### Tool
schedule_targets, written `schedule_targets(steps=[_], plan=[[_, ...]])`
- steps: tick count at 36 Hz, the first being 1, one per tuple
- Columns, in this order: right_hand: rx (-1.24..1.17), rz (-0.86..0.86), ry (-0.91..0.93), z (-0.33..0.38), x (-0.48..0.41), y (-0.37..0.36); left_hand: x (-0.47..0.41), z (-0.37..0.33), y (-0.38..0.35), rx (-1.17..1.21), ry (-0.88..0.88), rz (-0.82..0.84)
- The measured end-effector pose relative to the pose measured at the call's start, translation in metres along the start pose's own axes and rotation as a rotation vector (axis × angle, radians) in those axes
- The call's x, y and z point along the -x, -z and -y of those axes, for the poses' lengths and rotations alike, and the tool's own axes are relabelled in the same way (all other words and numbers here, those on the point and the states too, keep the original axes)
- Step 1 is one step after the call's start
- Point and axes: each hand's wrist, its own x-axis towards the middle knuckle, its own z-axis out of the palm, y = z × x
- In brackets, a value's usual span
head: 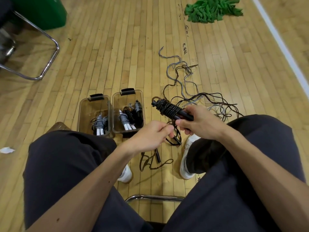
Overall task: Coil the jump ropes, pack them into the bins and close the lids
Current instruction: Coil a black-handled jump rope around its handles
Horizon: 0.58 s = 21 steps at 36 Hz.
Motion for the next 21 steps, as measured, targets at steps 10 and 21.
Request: schedule_targets(steps=[10, 21], plan=[[0.171, 0.015, -0.112, -0.004, -0.009, -0.008, 0.012, -0.001, -0.001, -0.557, -0.122, -0.117], [0.155, 0.276, -0.246, 0.003, -0.008, -0.013, 0.014, -0.003, 0.017, -0.758, -0.275, -0.103]])
